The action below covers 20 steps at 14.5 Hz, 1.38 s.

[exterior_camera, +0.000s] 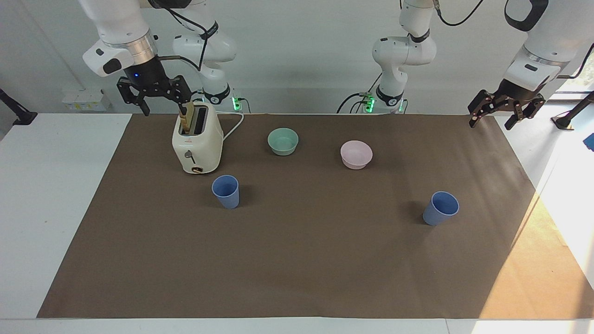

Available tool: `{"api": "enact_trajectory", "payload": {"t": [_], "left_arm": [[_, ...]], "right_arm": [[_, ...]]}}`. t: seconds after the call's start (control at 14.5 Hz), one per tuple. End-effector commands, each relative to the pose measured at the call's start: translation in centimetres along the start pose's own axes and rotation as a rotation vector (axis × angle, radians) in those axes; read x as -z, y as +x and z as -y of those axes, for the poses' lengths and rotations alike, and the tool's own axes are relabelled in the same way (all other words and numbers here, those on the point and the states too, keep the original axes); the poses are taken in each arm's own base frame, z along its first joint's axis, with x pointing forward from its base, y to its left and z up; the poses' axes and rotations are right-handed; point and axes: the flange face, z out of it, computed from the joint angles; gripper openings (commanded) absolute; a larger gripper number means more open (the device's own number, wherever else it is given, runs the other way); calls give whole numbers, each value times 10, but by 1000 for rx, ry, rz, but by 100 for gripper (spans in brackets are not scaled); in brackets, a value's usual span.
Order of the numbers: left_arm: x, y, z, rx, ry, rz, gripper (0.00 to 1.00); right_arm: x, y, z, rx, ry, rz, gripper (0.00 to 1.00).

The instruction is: Stack blue cups with both arms

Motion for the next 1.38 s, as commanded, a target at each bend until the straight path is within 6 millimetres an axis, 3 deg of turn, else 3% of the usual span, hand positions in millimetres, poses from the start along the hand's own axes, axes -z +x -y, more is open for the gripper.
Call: {"api": "enact_trajectory", "payload": {"t": [0.0,0.89,1.17,1.31], "left_arm": [[6,-6,0,13,-6,6,100],[5,6,-3,-13,6,-51,100],[-25,21,0,-13,10,-57,100],[-57,24,0,-23,10,-50,100]], "right_arm": [[1,-5,-3,20,6,5,100],[1,-5,-3,19,6,6,100],[0,-5,-3,19,6,6,100],[0,-5,-3,19,6,8,100]]}}
